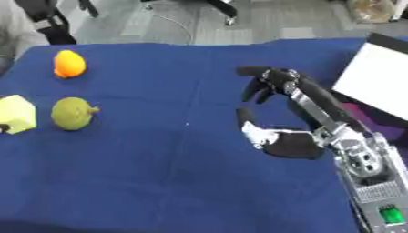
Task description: Pick up the objects with one hand, pass them to the other hand, and then place them into the box on the other side of the table.
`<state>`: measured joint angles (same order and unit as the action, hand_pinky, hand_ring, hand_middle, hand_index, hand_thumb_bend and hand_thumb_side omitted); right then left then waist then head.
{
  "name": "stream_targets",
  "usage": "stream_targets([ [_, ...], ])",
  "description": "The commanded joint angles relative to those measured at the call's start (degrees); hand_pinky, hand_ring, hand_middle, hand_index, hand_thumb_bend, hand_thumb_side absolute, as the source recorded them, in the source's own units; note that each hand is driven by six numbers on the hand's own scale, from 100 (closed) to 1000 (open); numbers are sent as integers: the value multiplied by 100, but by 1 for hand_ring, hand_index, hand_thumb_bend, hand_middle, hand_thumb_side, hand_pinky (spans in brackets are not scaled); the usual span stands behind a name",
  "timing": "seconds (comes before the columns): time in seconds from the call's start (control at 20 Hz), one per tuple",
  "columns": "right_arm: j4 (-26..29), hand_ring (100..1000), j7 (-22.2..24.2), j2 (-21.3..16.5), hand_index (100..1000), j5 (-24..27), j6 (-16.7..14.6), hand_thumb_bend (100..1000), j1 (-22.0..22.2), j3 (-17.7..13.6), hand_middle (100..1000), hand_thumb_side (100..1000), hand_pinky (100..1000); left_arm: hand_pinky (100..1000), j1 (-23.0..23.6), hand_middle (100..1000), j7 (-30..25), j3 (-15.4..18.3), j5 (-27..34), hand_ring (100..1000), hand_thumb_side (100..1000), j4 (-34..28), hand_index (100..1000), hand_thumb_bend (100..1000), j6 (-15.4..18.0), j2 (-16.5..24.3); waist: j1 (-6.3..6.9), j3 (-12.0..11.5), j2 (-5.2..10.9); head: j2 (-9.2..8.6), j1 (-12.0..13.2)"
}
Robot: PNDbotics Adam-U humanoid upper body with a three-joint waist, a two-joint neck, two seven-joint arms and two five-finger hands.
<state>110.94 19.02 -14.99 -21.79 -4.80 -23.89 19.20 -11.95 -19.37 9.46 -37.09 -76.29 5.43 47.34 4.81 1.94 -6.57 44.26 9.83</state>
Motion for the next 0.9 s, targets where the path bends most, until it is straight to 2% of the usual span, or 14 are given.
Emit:
stream_targets([
  [0.05, 168, 706, 14, -28, 887, 64, -103, 106, -69, -45, 575, 385, 628, 736, -227, 431, 259, 162, 355, 498, 224, -731, 373, 100, 113, -166, -10, -21, 123, -14, -68],
  [0.15, 265, 709, -33, -18, 886, 115, -201, 122, -79, -63, 580, 387, 633, 738, -407, 427, 325, 70, 680, 495, 235, -1095, 361, 100, 220, -481, -40, -21, 127, -14, -91],
  [0.35, 359, 731, -136, -3, 892, 110, -454, 197, -133, -104, 606, 397, 647, 741, -847, 421, 209, -323, 1201, 488, 256, -1656, 344, 100, 466, -1287, -132, 10, 132, -14, -153],
  [0.55, 365, 808, -184, 20, 936, -70, -736, 306, -200, -105, 708, 432, 689, 743, -1254, 419, -107, -779, 1606, 484, 281, -1920, 336, 100, 610, -2403, -224, 8, 122, -14, -255],
  [0.65, 365, 846, -117, 32, 960, -166, -890, 347, -233, -87, 750, 445, 721, 744, -1387, 418, -315, -1030, 1777, 484, 287, -1952, 335, 100, 675, -2812, -265, 24, 111, -14, -308],
  [0.9, 365, 917, 226, 44, 997, -611, -1229, 456, -312, -95, 819, 444, 825, 746, -1678, 417, -760, -1550, 2265, 483, 302, -1916, 333, 100, 799, -3413, -340, 64, 95, -14, -467],
])
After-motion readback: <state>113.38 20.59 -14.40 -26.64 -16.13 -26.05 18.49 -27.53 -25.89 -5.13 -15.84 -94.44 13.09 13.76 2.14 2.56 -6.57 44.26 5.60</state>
